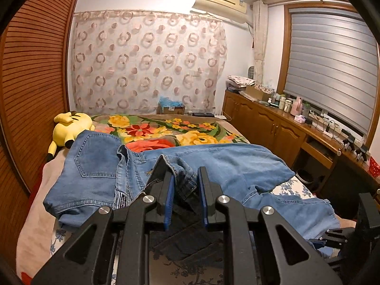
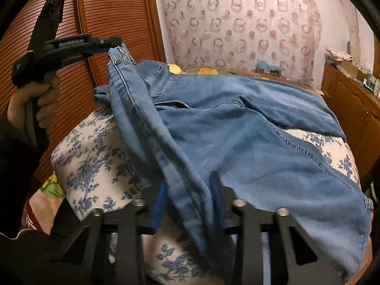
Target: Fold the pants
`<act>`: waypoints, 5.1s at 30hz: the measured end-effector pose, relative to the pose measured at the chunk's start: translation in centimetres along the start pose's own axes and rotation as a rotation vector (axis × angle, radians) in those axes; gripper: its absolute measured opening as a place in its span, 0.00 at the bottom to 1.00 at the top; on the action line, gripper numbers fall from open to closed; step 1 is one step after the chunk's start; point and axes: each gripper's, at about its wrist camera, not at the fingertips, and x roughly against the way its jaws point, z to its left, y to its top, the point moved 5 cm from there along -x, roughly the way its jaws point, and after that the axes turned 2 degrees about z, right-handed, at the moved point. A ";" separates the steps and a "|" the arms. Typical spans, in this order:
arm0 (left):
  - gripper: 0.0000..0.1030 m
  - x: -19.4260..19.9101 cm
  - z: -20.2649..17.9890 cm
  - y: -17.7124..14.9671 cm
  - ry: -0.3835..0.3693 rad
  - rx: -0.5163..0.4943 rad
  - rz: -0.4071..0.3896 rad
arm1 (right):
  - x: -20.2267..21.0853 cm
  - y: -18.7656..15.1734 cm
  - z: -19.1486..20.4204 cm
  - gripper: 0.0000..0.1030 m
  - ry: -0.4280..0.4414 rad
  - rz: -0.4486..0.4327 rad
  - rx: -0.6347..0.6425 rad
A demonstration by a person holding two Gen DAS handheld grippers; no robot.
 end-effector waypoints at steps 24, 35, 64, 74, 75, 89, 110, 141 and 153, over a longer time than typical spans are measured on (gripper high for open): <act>0.19 -3.8 4.9 5.3 0.030 0.044 -0.042 | -4.7 14.1 -0.1 0.09 -0.199 -0.180 0.255; 0.19 -9.2 8.1 5.5 0.055 0.087 0.002 | -13.6 18.4 0.0 0.09 -0.262 -0.170 0.326; 0.33 -13.9 11.0 4.5 0.131 0.048 0.075 | -22.9 22.2 -4.5 0.09 -0.229 -0.066 0.265; 0.81 -12.8 10.3 4.2 0.082 0.037 0.048 | -22.6 23.8 -5.0 0.13 -0.215 -0.036 0.246; 0.81 -12.9 9.9 4.0 0.076 0.026 0.055 | -22.5 23.8 -5.0 0.17 -0.210 -0.040 0.244; 0.81 -14.2 3.4 1.0 -0.025 -0.098 0.110 | -14.8 19.9 -5.8 0.58 -0.143 -0.018 0.160; 0.81 -15.1 0.7 -2.6 -0.093 -0.167 0.210 | -9.7 9.2 -7.8 0.57 -0.212 0.166 -0.040; 0.81 -16.9 0.6 -3.8 -0.082 -0.173 0.296 | -6.9 16.2 -18.7 0.04 -0.503 0.048 0.098; 0.81 -17.0 0.6 -3.9 -0.076 -0.178 0.300 | -9.5 18.3 -19.5 0.04 -0.489 0.144 0.080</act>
